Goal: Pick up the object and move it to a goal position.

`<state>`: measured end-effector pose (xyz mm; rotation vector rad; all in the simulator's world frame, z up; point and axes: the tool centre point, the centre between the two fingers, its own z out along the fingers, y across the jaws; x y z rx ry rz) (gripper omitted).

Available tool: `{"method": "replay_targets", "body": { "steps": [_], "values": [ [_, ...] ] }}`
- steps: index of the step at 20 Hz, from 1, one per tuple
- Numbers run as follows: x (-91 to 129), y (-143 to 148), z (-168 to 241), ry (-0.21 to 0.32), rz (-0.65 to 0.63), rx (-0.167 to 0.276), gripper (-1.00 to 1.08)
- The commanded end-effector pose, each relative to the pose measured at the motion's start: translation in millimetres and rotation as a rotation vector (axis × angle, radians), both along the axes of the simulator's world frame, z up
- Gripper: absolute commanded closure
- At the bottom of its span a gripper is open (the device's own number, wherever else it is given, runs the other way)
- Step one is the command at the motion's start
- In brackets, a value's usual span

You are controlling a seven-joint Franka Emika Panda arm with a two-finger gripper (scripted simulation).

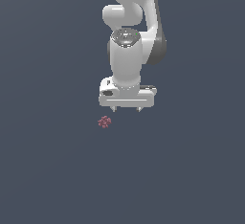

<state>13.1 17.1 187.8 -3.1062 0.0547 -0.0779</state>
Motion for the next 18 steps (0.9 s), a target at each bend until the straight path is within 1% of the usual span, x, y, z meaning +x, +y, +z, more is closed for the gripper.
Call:
{"method": "replay_targets", "body": {
  "steps": [1,4,12,18],
  "values": [
    [0.0,0.0,0.0,0.0,0.0,0.0,-0.92],
    [1.1,-2.1,2.3,-0.005,0.001,0.0,-0.92],
    [8.3,-16.1,19.8,-0.041,-0.005,0.0,-0.92],
    [8.1,-16.1,18.7,-0.039,0.0,-0.001,-0.92]
  ]
}}
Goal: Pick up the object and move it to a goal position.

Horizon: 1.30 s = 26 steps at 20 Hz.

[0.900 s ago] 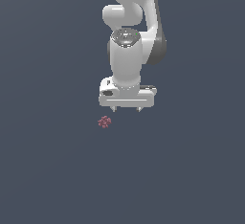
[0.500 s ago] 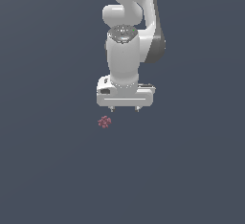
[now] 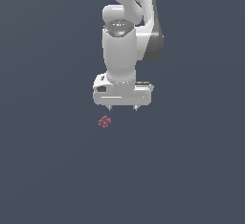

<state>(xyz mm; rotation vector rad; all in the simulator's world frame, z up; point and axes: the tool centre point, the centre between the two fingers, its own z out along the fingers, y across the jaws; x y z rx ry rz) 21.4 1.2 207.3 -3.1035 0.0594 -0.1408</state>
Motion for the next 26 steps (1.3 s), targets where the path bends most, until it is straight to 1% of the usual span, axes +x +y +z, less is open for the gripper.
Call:
{"method": "replay_targets", "body": {
  "steps": [1,7,12,26],
  "values": [
    [-0.4,-0.6,-1.5,0.002,0.008,-0.001,-0.92],
    [-1.2,-6.1,-7.4,0.004,0.06,-0.01,-0.92],
    [-2.8,-13.5,-16.3,0.009,0.135,-0.022,-0.92],
    [-11.7,-44.1,-53.5,0.032,0.458,-0.059,-0.92]
  ]
}}
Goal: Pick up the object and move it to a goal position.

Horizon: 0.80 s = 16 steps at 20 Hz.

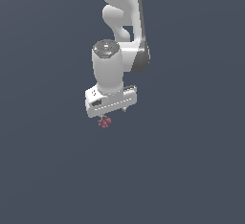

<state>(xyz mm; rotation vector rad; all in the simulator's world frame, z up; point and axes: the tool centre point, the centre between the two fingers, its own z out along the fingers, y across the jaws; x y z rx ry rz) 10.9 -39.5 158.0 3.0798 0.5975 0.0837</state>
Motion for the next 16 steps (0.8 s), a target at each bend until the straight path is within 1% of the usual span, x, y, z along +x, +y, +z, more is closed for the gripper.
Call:
{"method": "replay_targets", "body": {
  "steps": [1,16],
  "values": [
    [-2.0,-5.6,-7.0,0.005,0.063,-0.006,-0.92],
    [-16.3,-36.4,-47.8,0.034,0.434,-0.024,-0.92]
  ]
}}
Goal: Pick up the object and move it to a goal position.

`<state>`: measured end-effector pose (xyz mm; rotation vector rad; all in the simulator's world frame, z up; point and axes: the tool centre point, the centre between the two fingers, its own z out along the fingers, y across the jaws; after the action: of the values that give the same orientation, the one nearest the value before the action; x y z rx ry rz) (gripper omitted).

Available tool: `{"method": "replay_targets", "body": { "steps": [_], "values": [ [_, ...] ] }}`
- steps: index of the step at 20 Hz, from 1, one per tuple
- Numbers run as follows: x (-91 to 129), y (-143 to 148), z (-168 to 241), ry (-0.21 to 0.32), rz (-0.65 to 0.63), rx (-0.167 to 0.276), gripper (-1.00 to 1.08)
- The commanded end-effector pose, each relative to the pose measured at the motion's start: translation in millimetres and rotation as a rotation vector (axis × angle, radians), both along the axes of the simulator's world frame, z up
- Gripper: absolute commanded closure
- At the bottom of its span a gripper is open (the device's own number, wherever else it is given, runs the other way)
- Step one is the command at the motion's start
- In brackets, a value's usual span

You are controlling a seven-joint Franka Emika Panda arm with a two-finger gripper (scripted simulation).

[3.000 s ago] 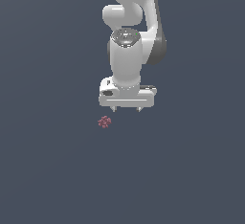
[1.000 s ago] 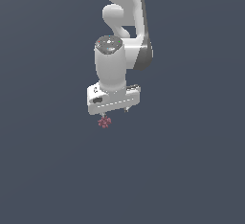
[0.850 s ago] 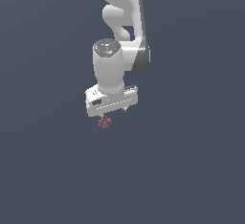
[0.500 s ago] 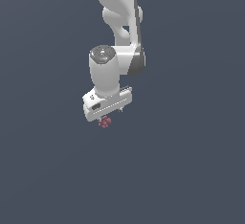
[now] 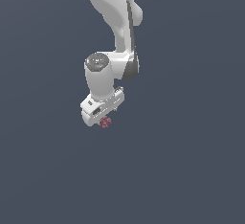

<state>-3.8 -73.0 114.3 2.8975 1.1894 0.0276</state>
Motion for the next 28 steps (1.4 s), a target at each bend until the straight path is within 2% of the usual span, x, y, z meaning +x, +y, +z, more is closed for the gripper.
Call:
{"method": "replay_targets", "body": {
  "steps": [1,13,22,28],
  "values": [
    [-2.6,-4.7,-6.5,0.005,0.062,-0.001,-0.92],
    [-11.0,-18.0,-25.7,0.018,0.245,-0.001,-0.92],
    [-12.0,-19.6,-29.3,0.02,0.264,-0.001,-0.92],
    [-12.9,-19.5,-51.6,0.02,0.266,-0.001,-0.92]
  ]
}}
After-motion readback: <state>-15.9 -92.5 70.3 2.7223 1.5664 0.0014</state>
